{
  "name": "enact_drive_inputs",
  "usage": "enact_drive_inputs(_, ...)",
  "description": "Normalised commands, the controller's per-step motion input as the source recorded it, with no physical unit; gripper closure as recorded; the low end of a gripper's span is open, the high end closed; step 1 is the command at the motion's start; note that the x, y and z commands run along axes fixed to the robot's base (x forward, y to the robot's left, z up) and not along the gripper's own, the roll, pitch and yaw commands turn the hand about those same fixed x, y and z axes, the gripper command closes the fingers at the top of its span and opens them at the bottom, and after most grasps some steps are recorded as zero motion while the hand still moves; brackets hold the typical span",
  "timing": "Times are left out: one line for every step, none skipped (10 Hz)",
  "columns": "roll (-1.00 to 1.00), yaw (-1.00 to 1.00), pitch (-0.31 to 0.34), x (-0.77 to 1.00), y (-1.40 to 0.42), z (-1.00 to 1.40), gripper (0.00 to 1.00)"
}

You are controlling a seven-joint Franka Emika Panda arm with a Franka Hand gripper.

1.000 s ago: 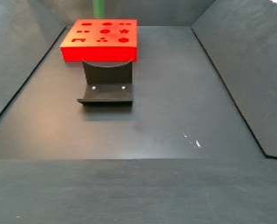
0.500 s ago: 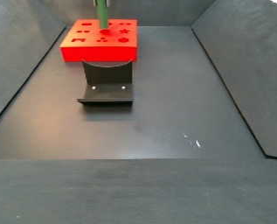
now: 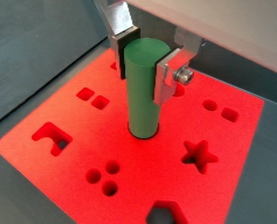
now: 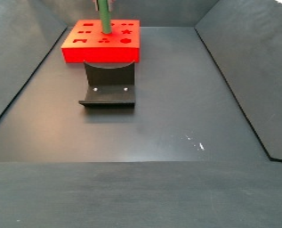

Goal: Insert the round object.

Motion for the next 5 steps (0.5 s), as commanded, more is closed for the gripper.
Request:
enact_drive_inputs(0.11,-0.07,0.0,0.29,0.0,-0.1,1.0)
enact_drive_inputs(0.21,-0.03,0.011,0.0,-0.03,-0.3,1.0)
enact_drive_inputs(0.16,-0.08,0.031,-0.06,-0.08,-0.35,1.0)
enact_drive_inputs(0.13,-0.14,0.02,-0.15,-0.09,-0.3,1.0)
enact_drive_inputs(0.1,-0.13,0.057,-0.11,-0.1,-0.52,1.0)
